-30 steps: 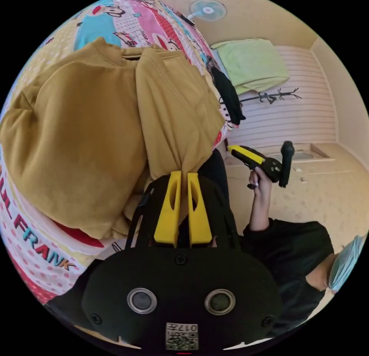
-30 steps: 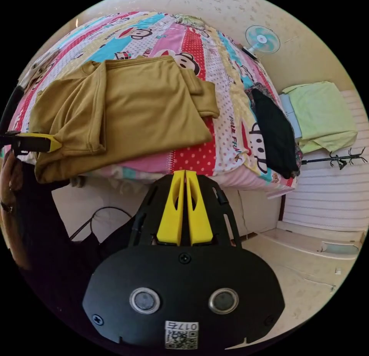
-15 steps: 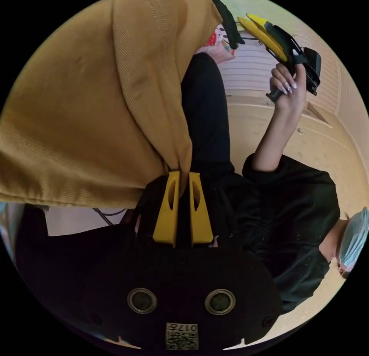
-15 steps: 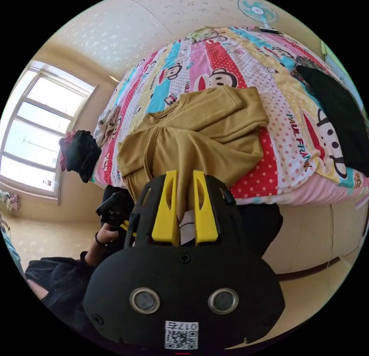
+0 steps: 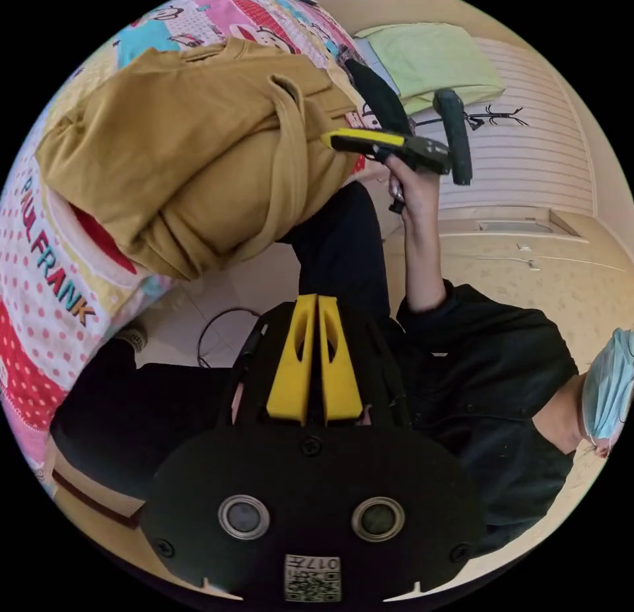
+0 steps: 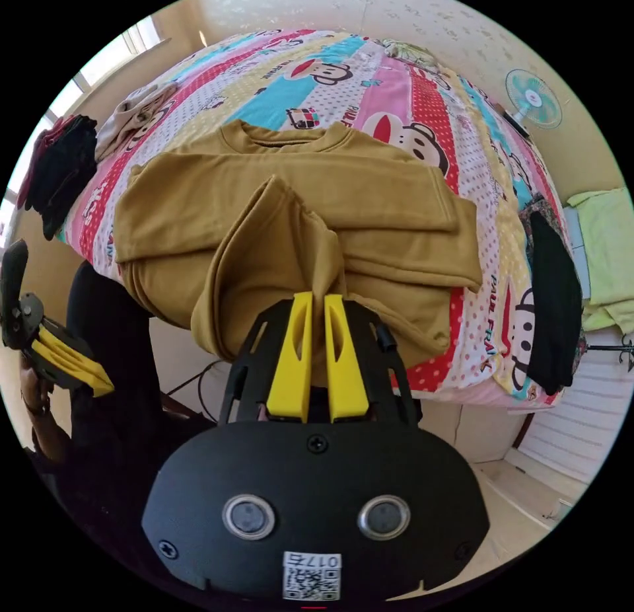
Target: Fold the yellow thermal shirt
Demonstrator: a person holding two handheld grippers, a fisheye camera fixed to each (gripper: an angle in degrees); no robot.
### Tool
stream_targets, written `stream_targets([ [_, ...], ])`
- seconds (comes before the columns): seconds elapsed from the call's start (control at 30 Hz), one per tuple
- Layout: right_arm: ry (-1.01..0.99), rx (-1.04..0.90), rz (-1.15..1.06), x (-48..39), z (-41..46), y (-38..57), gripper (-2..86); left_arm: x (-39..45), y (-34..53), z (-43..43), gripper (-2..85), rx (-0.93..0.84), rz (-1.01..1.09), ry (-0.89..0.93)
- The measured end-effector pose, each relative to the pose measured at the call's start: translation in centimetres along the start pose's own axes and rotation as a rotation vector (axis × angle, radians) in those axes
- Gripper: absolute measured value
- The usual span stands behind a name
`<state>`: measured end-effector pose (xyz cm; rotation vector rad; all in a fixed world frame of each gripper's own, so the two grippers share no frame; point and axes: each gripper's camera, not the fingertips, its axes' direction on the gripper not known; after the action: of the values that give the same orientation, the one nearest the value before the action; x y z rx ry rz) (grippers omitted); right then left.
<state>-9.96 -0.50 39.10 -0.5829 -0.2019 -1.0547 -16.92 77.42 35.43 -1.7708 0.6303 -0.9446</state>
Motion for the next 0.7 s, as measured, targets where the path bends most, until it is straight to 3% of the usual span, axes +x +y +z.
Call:
stream_targets([
  [0.17, -0.144, -0.116, 0.152, 7.9, 2.1, 6.4, 3.8, 3.8, -5.1, -2.2, -0.3, 0.089, 0.089, -0.03],
  [0.23, -0.355, -0.21, 0.212, 11.4, 5.2, 8.7, 3.7, 5.2, -8.5, -1.9, 0.2, 0.067, 0.122, -0.051],
  [0.33, -0.65, -0.223, 0.276, 14.2, 7.2, 11.1, 3.0, 6.3, -14.9, -0.3, 0.3, 0.047, 0.123, -0.147],
  [0.43, -0.734, -0.24, 0.261, 14.9, 7.8, 12.5, 3.0, 4.3, -20.6, 4.2, -0.3, 0.002, 0.016, -0.38],
  [0.47, -0.731, -0.232, 0.263, 15.1, 7.8, 12.7, 3.1, 2.3, -22.2, 7.6, -0.4, -0.104, -0.053, -0.449],
  [0.53, -0.706, -0.229, 0.283, 15.8, 8.2, 13.2, 4.7, 1.5, -22.0, 8.1, -0.5, -0.047, -0.057, -0.404],
  [0.7, -0.74, -0.221, 0.305, 17.3, 9.6, 12.5, 7.4, -1.9, -16.9, 6.1, -1.0, 0.107, -0.082, -0.071],
])
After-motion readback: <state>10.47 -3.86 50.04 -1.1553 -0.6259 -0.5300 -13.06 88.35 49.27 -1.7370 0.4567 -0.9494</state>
